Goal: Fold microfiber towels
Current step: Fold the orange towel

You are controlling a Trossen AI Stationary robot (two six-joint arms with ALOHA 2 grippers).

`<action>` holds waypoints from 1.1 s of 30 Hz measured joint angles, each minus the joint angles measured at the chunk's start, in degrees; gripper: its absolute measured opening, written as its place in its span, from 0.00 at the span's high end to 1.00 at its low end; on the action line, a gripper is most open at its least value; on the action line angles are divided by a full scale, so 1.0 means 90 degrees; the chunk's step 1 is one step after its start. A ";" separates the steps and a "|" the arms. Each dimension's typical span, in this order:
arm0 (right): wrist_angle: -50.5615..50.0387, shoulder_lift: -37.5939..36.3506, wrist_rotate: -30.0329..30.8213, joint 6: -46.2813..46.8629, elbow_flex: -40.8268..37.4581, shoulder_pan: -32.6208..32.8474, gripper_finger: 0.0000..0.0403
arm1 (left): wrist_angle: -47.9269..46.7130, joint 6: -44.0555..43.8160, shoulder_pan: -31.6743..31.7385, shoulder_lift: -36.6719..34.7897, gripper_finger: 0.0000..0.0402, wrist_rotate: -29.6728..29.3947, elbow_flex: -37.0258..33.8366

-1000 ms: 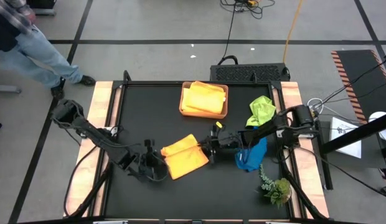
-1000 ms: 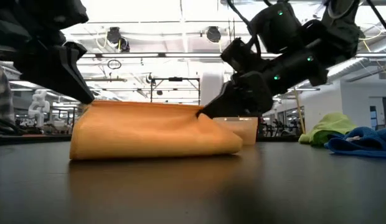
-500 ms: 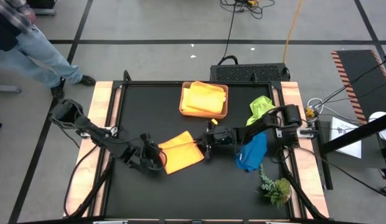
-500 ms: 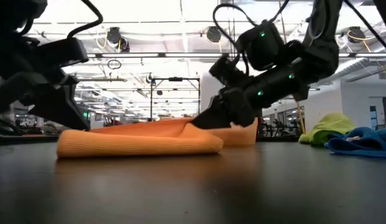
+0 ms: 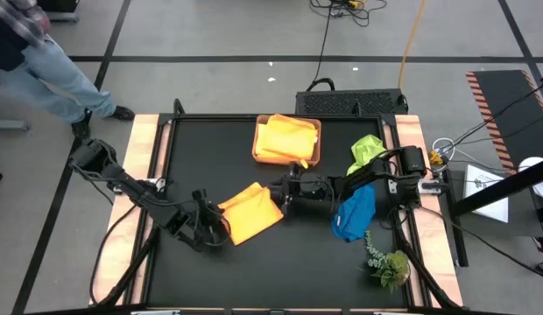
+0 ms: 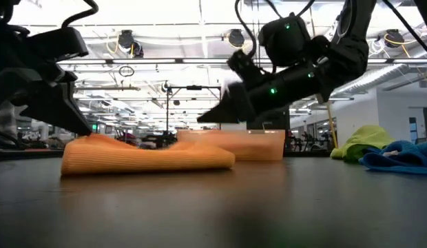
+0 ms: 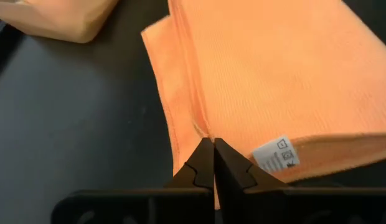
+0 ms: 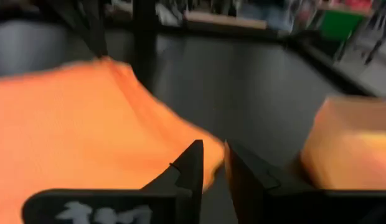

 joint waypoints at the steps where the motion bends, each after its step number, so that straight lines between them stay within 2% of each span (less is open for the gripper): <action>1: 0.0147 -0.0007 0.0001 -0.0067 0.0002 0.0000 0.85 | -0.0014 -0.0066 -0.0038 0.0000 1.00 -0.0058 0.0001; 5: 0.0378 -0.0011 -0.0011 -0.0221 0.0007 0.0002 0.84 | -0.0114 -0.0447 -0.0203 -0.0002 1.00 -0.0180 0.0006; 11: 0.0100 -0.0009 -0.0046 -0.0225 0.0006 0.0003 0.84 | -0.1788 -0.2330 -0.0296 0.0007 1.00 -0.0171 -0.0024; 14: -0.0003 -0.0006 -0.0199 -0.0102 0.0007 0.0015 0.84 | -0.2062 -0.2764 -0.0295 0.0012 1.00 0.0039 -0.0081; 22: -0.0246 -0.0006 -0.0923 0.0326 0.0010 0.0019 0.84 | -0.1356 -0.1871 -0.0218 0.0012 1.00 0.0225 -0.0081; 28: -0.0342 -0.0006 -0.2006 0.0388 0.0249 0.0083 0.84 | -0.0993 -0.1468 -0.0164 0.0015 1.00 0.0265 -0.0084; 33: -0.1675 -0.0002 -0.1776 -0.0137 0.0827 0.0257 0.84 | -0.0658 -0.1122 -0.0120 0.0015 1.00 0.0147 -0.0084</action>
